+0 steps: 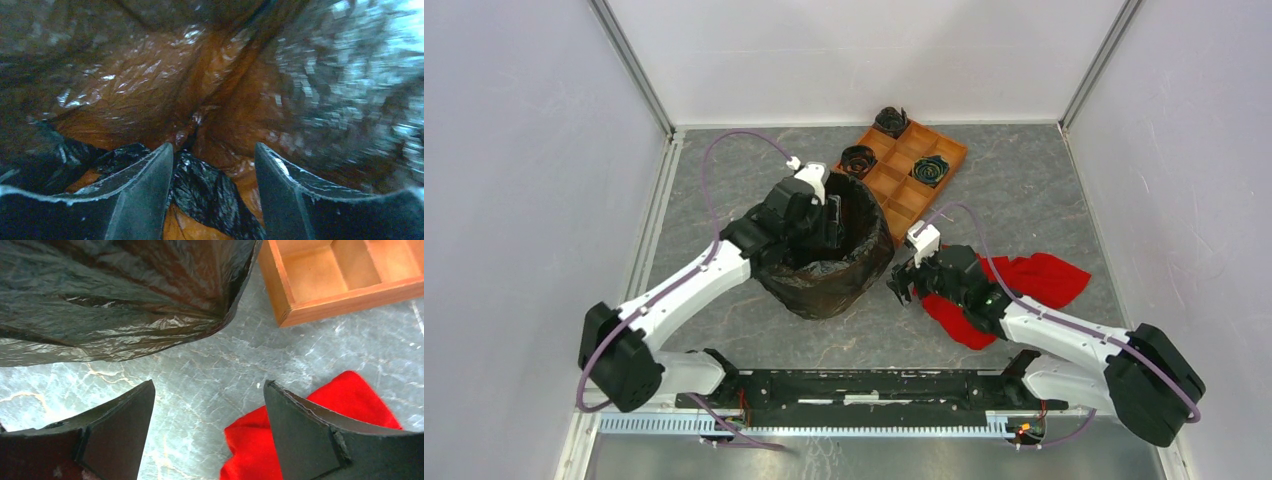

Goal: Put the trash bags into the trash bin

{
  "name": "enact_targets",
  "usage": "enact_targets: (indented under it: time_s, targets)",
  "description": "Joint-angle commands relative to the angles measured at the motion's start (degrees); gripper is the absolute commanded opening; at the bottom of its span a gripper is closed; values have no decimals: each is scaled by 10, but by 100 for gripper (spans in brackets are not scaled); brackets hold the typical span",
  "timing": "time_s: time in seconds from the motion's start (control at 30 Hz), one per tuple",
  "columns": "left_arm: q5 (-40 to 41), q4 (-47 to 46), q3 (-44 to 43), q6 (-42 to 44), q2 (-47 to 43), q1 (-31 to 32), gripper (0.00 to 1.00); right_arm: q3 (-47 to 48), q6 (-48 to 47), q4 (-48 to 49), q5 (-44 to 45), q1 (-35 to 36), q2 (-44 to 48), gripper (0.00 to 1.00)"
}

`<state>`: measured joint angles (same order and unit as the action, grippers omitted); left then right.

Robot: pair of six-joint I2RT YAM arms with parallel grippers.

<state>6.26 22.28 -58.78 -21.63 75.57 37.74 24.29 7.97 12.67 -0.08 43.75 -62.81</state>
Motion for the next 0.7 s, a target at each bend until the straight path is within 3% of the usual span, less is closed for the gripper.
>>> enact_targets:
  time_s: [0.0, 0.33, 0.67]
  targets:
    - [-32, 10, -62, -5, -76, 1, 71, 46, -83, 10, -45, -18, -12, 88]
    - [-60, 39, -115, 17, -215, 1, 99, 75, -163, 53, -89, -33, -65, 93]
    - [-60, 52, -125, 55, -325, 1, 100, 83, -161, 160, -144, -36, -136, 98]
